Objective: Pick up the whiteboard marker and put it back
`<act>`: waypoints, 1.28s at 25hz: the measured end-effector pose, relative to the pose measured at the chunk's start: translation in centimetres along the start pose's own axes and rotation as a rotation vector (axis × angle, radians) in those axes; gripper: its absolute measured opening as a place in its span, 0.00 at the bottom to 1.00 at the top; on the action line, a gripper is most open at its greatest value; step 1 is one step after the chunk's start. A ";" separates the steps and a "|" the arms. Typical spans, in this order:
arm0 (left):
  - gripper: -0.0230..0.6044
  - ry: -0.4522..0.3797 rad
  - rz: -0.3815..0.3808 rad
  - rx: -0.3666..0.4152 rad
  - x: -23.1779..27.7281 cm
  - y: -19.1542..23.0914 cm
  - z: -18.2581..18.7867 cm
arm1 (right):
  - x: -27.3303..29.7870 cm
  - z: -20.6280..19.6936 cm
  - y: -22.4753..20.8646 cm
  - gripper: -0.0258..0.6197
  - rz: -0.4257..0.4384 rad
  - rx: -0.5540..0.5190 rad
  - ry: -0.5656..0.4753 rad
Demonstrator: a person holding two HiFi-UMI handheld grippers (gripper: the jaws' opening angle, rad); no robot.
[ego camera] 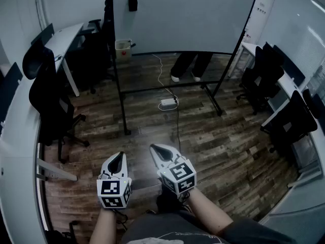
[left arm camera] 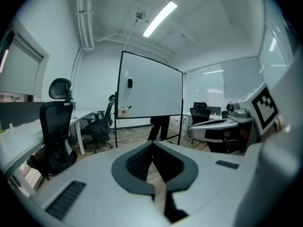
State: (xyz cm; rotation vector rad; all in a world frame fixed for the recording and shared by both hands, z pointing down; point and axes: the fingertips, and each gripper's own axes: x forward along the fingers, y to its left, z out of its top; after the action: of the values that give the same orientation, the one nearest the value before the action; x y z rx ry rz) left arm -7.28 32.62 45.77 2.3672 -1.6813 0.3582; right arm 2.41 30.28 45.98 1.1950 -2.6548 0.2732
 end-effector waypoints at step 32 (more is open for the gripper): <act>0.06 -0.026 -0.070 -0.002 3.0 -0.2 -0.1 | 1.0 -2.1 -4.2 0.08 -0.069 0.127 0.002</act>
State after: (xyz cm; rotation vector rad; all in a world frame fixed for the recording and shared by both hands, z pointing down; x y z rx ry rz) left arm -6.12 30.04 46.83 2.4321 -1.6047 0.3145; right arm 5.21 27.36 48.57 1.3206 -2.6224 0.4360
